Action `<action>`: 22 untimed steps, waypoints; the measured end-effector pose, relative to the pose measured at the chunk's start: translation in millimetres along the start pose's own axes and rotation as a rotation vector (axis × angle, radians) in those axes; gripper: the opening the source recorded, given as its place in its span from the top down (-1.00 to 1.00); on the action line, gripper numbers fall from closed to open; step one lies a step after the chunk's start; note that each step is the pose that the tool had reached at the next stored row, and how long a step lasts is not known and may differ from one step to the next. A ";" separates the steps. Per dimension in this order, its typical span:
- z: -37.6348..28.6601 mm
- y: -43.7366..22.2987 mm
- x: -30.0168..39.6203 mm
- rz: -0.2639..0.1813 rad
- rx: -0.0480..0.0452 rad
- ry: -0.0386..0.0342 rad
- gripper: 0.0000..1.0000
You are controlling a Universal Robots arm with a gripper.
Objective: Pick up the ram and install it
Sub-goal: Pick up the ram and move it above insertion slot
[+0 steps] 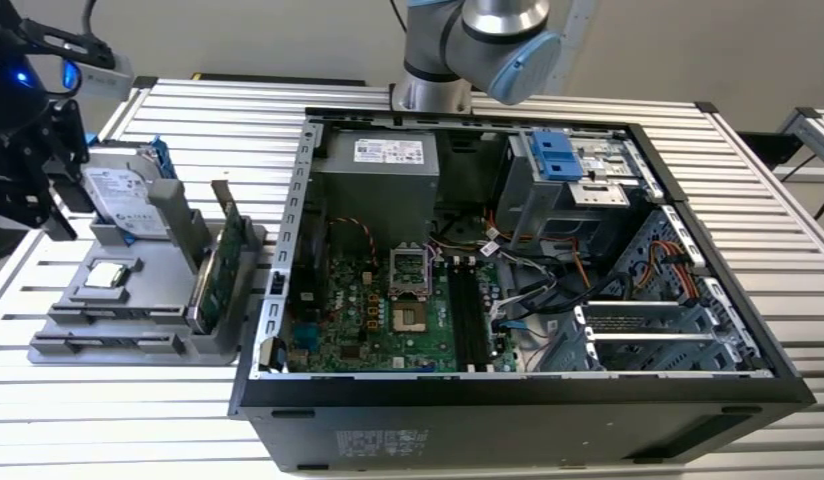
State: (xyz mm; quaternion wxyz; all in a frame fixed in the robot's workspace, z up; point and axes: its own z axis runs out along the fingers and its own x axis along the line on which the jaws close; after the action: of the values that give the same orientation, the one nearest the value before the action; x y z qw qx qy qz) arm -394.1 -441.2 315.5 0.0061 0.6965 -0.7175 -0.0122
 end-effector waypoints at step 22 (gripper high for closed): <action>4.1 -0.7 20.5 -0.079 -0.0007 0.0021 -1.00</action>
State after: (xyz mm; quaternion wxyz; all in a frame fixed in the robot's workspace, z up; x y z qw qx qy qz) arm -394.0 -461.7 311.2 0.0066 0.7242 -0.6894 -0.0120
